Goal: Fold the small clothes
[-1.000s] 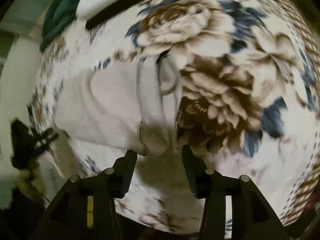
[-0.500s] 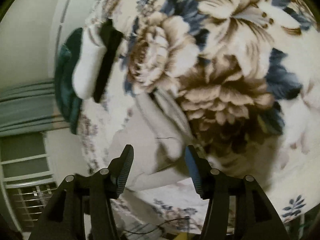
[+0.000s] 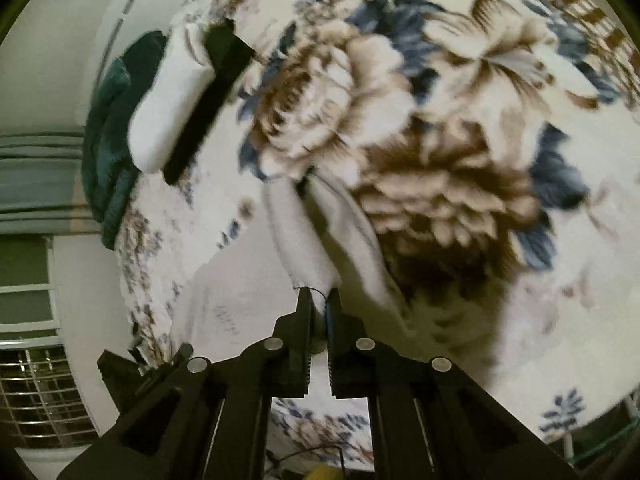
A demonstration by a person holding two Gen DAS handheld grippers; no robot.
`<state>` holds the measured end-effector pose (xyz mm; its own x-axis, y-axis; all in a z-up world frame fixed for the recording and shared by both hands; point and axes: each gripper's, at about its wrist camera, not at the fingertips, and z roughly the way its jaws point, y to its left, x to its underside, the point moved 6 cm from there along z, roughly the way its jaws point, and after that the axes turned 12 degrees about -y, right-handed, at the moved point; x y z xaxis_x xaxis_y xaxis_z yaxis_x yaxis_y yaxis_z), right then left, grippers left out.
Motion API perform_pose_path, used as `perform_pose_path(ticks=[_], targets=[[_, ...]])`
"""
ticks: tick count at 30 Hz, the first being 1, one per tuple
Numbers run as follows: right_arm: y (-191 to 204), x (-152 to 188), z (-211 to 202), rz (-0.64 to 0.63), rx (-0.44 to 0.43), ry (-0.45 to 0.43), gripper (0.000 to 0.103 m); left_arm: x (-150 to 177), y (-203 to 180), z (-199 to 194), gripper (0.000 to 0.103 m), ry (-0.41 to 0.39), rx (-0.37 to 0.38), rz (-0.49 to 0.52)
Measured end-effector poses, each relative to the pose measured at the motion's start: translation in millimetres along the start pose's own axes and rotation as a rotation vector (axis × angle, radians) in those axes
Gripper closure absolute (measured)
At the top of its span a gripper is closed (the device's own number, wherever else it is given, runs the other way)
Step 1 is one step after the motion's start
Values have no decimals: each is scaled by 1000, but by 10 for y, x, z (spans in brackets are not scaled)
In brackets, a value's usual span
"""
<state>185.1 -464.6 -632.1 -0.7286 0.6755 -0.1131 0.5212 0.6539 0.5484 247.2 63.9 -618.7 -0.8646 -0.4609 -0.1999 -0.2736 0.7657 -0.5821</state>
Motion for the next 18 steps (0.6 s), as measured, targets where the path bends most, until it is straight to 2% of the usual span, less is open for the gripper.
perform_pose_path(ticks=[4, 5, 6, 7, 9, 11, 13, 15, 18], targets=[[-262, 193, 161, -29, 107, 104, 96, -31, 162, 13, 67, 32, 29, -89], [-291, 219, 216, -47, 130, 130, 95, -53, 147, -32, 67, 28, 38, -95], [-289, 226, 247, -75, 144, 144, 88, -80, 125, -92, 67, 18, 46, -96], [-256, 210, 257, -101, 137, 143, 83, -127, 94, -184, 67, 0, 47, -90], [-180, 142, 214, -144, 121, 126, 60, -224, 35, -315, 64, -34, 48, -72], [-132, 1, 106, -141, 92, 71, 53, -355, -30, -371, 48, -72, 20, -25], [-117, -178, 30, -98, 58, 17, 49, -508, -123, -313, 46, -103, 16, 29], [-98, -337, 52, -36, 18, -8, 49, -619, -200, -155, 46, -101, 10, 67], [31, -535, 283, 28, -47, -1, 48, -711, -365, 273, 46, -41, -5, 143]])
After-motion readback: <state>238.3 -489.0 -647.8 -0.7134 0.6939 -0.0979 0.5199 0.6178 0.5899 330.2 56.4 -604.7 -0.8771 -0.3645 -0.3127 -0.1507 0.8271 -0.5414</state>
